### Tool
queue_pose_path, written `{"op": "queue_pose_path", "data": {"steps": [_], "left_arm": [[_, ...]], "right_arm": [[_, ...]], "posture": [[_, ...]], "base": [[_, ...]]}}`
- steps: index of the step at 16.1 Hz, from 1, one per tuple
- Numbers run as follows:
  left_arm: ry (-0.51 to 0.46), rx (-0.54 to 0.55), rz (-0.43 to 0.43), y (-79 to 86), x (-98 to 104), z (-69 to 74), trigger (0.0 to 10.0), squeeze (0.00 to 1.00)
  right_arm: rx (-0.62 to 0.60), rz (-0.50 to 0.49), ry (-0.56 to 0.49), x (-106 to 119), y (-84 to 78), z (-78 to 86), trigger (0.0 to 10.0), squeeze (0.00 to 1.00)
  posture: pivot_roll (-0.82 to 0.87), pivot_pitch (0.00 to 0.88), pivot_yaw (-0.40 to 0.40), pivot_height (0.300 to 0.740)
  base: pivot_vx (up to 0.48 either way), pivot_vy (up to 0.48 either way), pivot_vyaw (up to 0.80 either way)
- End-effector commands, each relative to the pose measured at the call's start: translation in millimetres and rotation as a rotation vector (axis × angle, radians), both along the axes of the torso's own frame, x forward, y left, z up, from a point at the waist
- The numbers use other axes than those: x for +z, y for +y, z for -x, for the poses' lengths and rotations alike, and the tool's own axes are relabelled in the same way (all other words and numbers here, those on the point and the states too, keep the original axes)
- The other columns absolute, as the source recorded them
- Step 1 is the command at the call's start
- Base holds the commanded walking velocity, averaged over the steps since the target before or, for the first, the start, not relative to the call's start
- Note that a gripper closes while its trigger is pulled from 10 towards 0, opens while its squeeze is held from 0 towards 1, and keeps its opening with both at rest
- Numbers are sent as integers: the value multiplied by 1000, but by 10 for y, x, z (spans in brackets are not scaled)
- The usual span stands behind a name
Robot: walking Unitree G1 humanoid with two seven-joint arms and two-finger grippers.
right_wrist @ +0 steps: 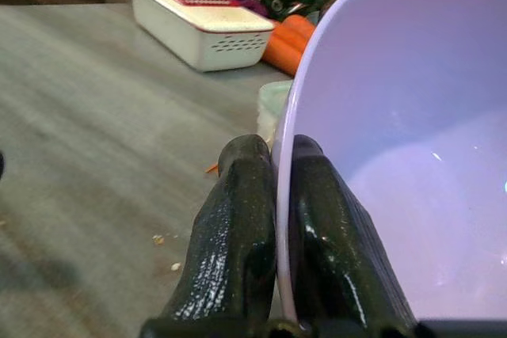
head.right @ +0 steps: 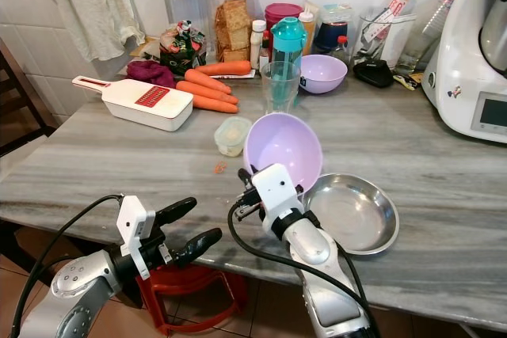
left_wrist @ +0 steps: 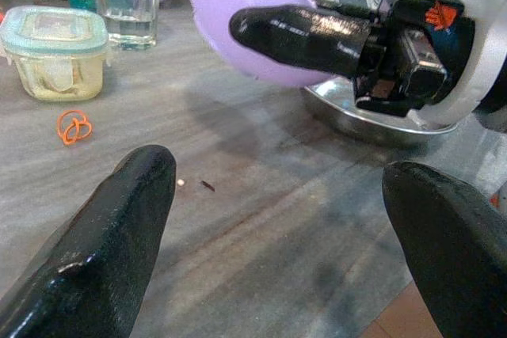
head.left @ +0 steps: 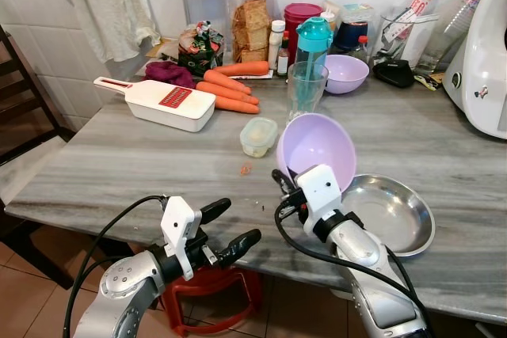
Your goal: Setting the table
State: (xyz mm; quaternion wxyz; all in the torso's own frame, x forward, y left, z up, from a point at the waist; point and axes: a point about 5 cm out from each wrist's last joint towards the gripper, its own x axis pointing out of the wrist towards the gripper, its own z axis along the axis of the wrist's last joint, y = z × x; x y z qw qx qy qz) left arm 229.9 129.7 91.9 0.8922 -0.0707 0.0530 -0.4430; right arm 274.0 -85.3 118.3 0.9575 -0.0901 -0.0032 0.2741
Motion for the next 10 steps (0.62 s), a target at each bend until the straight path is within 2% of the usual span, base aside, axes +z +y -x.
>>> {"op": "queue_pose_path", "data": {"steps": [1, 4, 7, 10], "left_arm": [[1, -27, -12, 1, 14, 23, 10000, 0], [14, -46, -19, -10, -12, 44, 10000, 0], [23, -46, -20, -7, -30, 43, 10000, 0], [33, -52, -16, -16, -52, 31, 10000, 0]], "right_arm": [[26, 3, 38, -36, 46, -9, 10000, 0], [25, 41, 73, -44, 34, -8, 10000, 0], [19, 25, 114, -67, -29, 34, 10000, 0], [26, 26, 129, -76, -35, 57, 10000, 59]], "posture": [[-6, 0, -2, 740], [-9, 0, -3, 740], [-14, 0, 1, 740], [-14, 0, 1, 740]], "base": [[0, 0, 0], [0, 0, 0], [0, 0, 0], [0, 0, 0]]}}
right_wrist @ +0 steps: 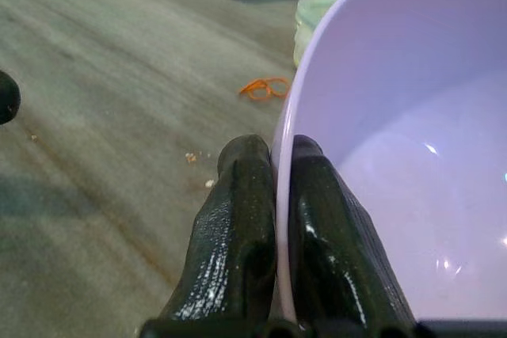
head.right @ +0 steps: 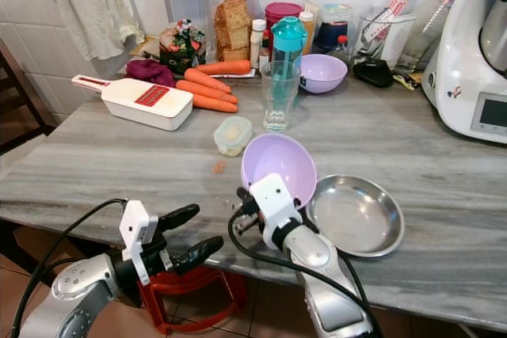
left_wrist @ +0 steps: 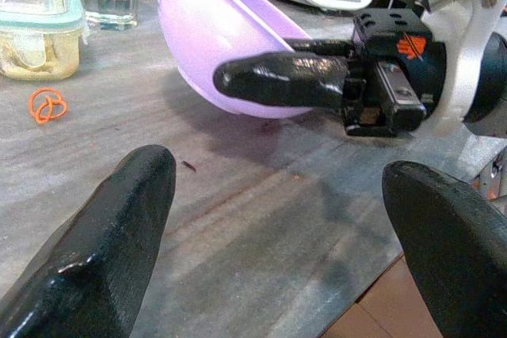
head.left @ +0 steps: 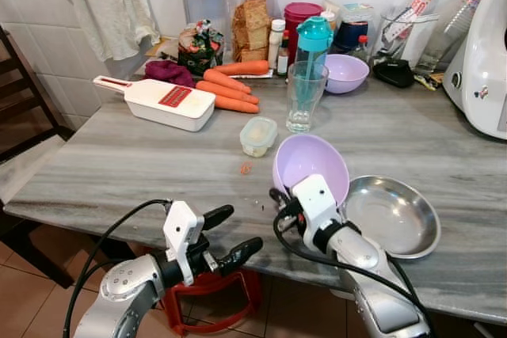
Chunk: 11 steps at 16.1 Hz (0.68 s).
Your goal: Setting the table
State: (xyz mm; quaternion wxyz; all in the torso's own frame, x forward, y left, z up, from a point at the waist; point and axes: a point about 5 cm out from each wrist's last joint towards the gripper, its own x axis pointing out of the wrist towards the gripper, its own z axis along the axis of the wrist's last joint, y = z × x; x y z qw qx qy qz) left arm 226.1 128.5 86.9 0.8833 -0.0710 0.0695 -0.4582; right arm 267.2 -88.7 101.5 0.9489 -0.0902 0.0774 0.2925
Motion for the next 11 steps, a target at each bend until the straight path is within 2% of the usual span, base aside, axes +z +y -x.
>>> {"op": "queue_pose_path", "data": {"steps": [1, 2, 3, 11], "left_arm": [[4, -18, -8, -4, -7, -8, 10000, 0], [4, -21, -10, -9, -12, -12, 10000, 0], [5, -23, -11, -22, -16, -14, 10000, 0], [21, -24, -12, -29, -69, -25, 10000, 0]], "right_arm": [[3, -25, -22, 96, 6, -9, 10000, 439], [7, -27, -15, 95, 12, -8, 10000, 565], [17, -26, -5, 100, 15, -1, 10000, 1000], [11, -23, -10, 167, 0, -19, 10000, 1000]], "posture": [[-14, 0, 1, 740], [-21, 0, 9, 740], [-19, 0, 9, 740], [-18, 0, 5, 740]], "base": [[0, 0, 0], [0, 0, 0], [0, 0, 0], [0, 0, 0]]}}
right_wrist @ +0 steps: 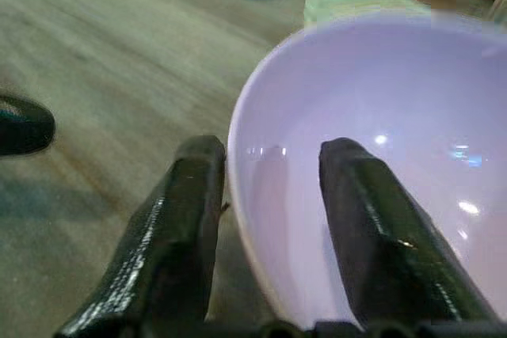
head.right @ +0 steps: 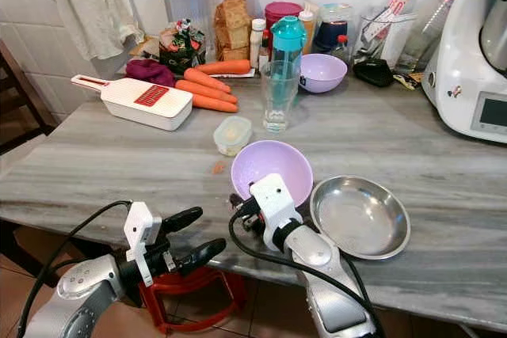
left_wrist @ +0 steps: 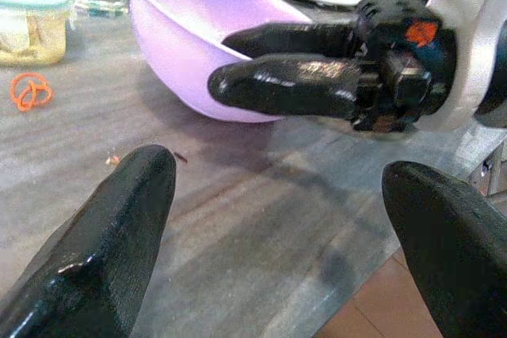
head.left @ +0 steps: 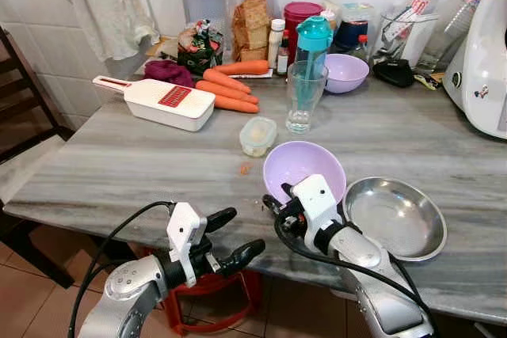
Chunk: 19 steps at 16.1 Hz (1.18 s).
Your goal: Setting the table
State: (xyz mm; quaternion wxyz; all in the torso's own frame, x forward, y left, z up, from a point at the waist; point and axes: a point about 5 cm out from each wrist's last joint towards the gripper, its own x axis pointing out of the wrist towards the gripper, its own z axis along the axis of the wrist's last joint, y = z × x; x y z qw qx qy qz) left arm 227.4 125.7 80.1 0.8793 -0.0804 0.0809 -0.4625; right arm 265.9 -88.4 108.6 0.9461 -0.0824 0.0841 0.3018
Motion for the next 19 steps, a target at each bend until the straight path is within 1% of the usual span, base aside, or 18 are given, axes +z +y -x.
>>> {"op": "queue_pose_path", "data": {"steps": [1, 6, 10, 11, 12, 14, 15, 16, 17, 18, 19], "left_arm": [[-7, -14, -21, -4, -7, -20, 10000, 0], [-7, -22, -23, -5, -23, -43, 10000, 0], [-15, -28, -14, -1, -10, -61, 10000, 0], [-16, -27, -7, 0, -4, -63, 10000, 0], [-17, -17, 13, 7, 10, -68, 10000, 0], [-29, 30, 49, 27, 54, -96, 10000, 0], [-37, 45, 50, 33, 64, -104, 10000, 0], [-79, 104, 41, 63, 103, -151, 10000, 0], [-123, 177, 35, 112, 152, -220, 10000, 0], [-142, 223, 39, 147, 192, -270, 10000, 0], [-140, 276, 74, 192, 263, -323, 10000, 0]], "right_arm": [[-8, -12, -31, 108, -9, -40, 10000, 1000], [-34, -30, -54, 177, -42, -72, 10000, 1000], [-67, -59, -84, 273, -70, -109, 10000, 1000], [-80, -62, -97, 291, -88, -115, 10000, 1000], [-126, -76, -129, 340, -148, -138, 10000, 1000], [-231, -98, -201, 441, -307, -174, 10000, 1000], [-254, -99, -215, 461, -340, -179, 10000, 1000], [-312, -90, -254, 506, -423, -181, 10000, 1000], [-343, -17, -319, 548, -484, -165, 10000, 1000], [-353, 21, -357, 567, -509, -133, 10000, 1000], [-436, 58, -383, 553, -603, -64, 10000, 1000]], "posture": [[-21, 0, 9, 740], [-22, 0, 11, 740], [-19, 0, 11, 740], [-18, 0, 10, 740], [-18, 0, 8, 740], [-23, 0, 7, 740], [-23, 0, 7, 740], [-26, 0, 6, 740], [-26, 0, 6, 740], [-33, 0, 7, 740], [-33, 0, 4, 740]], "base": [[0, 0, 0], [0, 0, 0], [0, 0, 0], [0, 0, 0], [0, 0, 0], [0, 0, 0], [0, 0, 0], [0, 0, 0], [0, 0, 0], [0, 0, 0], [0, 0, 0]]}}
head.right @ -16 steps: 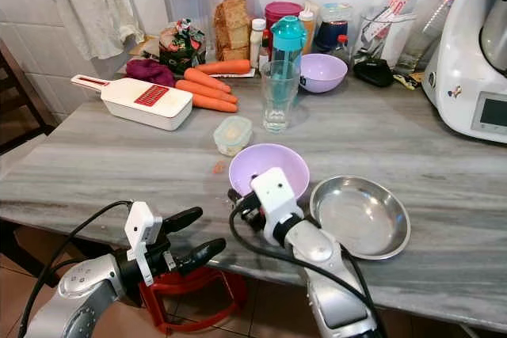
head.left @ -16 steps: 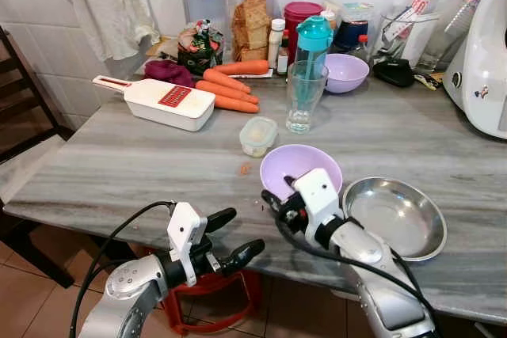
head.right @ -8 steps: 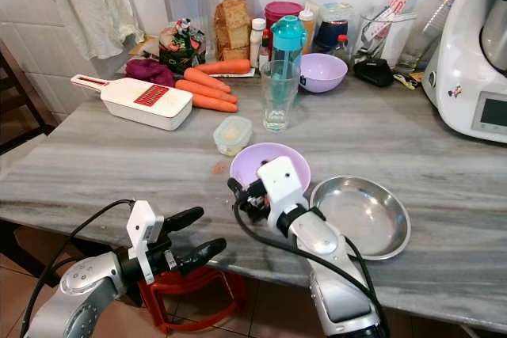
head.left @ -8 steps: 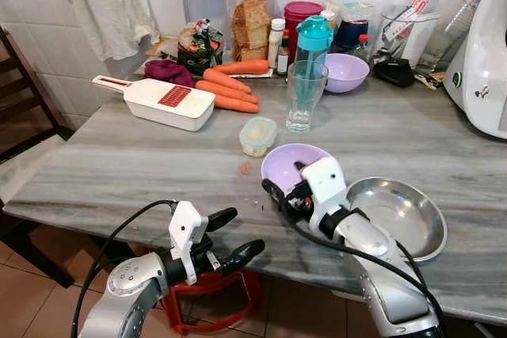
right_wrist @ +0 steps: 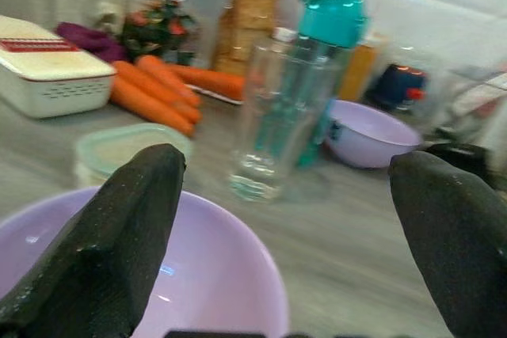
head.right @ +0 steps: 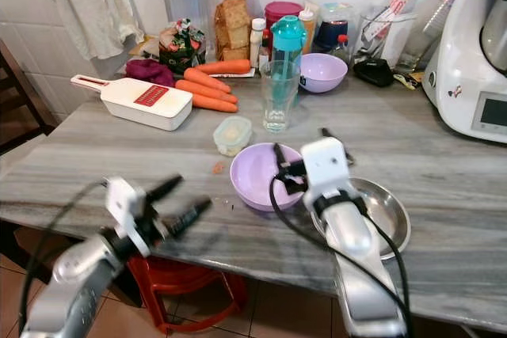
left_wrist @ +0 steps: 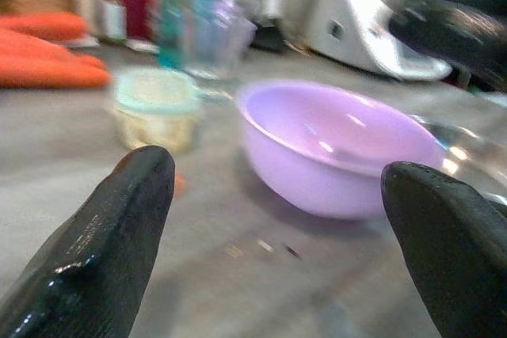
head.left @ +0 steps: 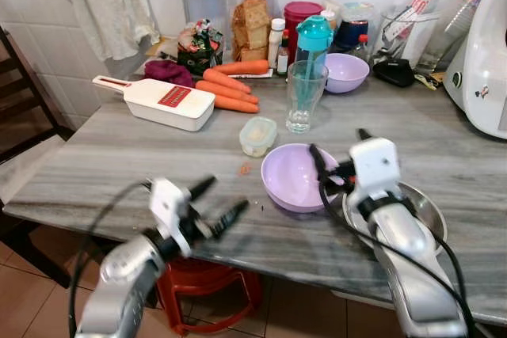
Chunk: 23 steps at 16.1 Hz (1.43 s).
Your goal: Setting the table
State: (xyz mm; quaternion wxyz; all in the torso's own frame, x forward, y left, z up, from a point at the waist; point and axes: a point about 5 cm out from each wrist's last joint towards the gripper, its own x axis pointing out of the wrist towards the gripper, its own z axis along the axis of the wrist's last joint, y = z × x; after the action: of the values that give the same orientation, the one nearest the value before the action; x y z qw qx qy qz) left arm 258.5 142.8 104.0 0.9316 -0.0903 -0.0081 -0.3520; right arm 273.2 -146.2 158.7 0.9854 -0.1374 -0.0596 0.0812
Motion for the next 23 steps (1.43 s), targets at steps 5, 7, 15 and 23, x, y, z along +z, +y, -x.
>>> {"op": "queue_pose_path", "data": {"steps": [5, 7, 15, 23], "left_arm": [[46, -109, 22, -52, 71, 108, 10000, 0], [53, -123, 12, -43, 101, 123, 10000, 0], [158, -283, -5, -93, 35, 199, 10000, 0], [175, -305, -20, -92, 13, 226, 10000, 0]], "right_arm": [[-271, 82, -42, -51, -324, 242, 10000, 1000], [-337, 116, -53, -81, -426, 373, 10000, 1000], [-349, 8, 194, -425, -508, 372, 10000, 0], [-371, -45, 340, -591, -665, 296, 10000, 0]], "posture": [[-44, 0, 2, 740], [-47, 0, 3, 740], [-55, 0, 7, 740], [-45, 0, -8, 740]], "base": [[0, 0, 0], [0, 0, 0], [0, 0, 0], [0, 0, 0]]}}
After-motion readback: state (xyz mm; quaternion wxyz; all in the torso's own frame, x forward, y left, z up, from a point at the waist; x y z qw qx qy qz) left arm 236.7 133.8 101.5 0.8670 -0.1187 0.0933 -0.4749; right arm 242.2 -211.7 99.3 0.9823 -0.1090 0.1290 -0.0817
